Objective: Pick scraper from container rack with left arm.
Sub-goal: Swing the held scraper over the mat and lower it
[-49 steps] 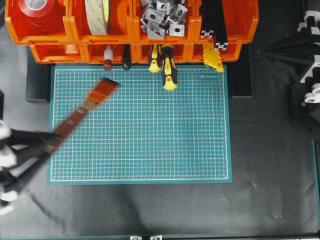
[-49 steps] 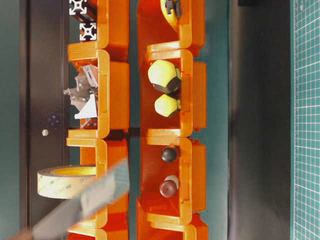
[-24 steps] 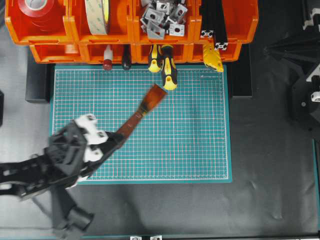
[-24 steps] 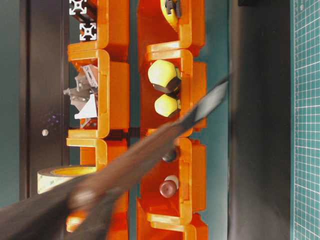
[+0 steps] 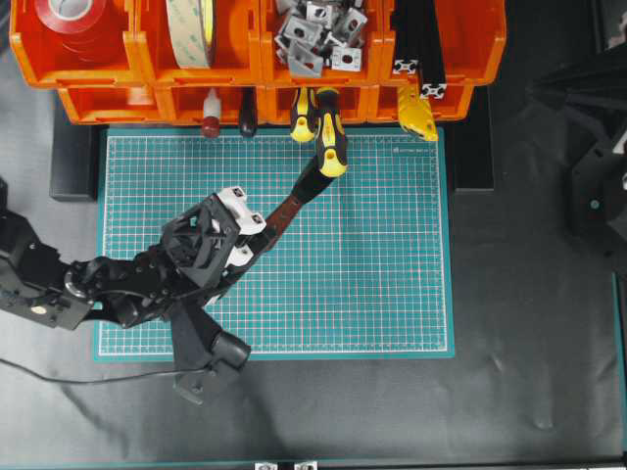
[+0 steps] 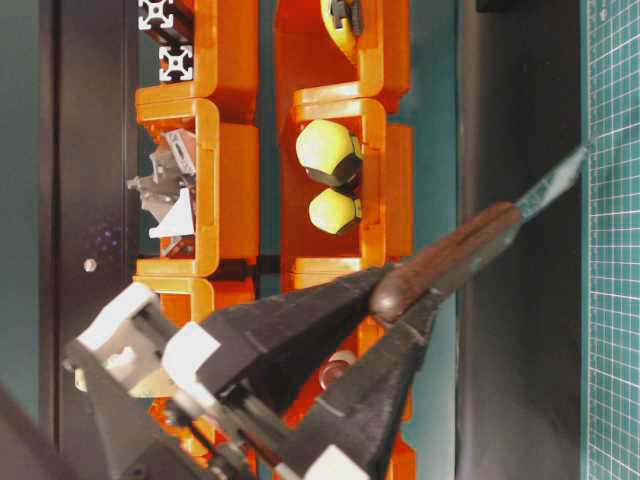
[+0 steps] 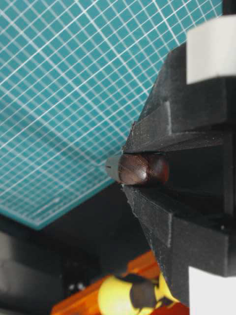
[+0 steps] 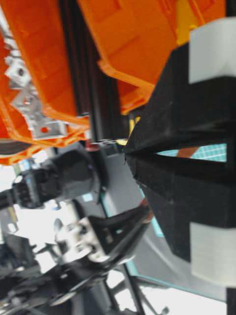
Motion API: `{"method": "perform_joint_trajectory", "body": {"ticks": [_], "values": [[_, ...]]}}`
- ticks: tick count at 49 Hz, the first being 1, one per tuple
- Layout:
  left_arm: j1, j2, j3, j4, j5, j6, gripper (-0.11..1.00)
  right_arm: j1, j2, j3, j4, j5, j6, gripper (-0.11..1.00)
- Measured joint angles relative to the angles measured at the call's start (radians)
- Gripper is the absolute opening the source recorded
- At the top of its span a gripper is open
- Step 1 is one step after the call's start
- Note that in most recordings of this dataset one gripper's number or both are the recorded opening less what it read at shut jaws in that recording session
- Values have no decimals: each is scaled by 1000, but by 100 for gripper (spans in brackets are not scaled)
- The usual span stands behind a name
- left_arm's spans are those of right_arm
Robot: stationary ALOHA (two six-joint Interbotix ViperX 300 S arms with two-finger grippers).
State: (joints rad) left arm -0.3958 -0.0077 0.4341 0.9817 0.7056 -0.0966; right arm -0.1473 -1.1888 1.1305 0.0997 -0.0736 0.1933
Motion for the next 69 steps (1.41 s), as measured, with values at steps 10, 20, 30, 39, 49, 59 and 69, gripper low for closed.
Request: {"method": "perform_joint_trajectory", "body": {"ticks": [10, 20, 30, 39, 49, 59, 69], "values": [[0, 2, 15, 0, -35, -5, 21, -5, -8, -3, 0, 31, 0, 1], [0, 2, 15, 0, -40, -14, 21, -5, -8, -3, 0, 31, 0, 1], [0, 2, 15, 0, -41, -15, 21, -5, -9, -3, 0, 35, 2, 1], [0, 2, 2, 0, -46, -32, 20, -5, -8, -5, 0, 41, 0, 1], [0, 6, -14, 0, -48, -55, 51, -3, -9, -3, 0, 44, 0, 1], [17, 6, -14, 0, -54, -75, 91, -3, -9, -3, 0, 44, 0, 1], [21, 8, -14, 0, -57, -94, 90, -5, -8, -3, 0, 44, 2, 1]]}}
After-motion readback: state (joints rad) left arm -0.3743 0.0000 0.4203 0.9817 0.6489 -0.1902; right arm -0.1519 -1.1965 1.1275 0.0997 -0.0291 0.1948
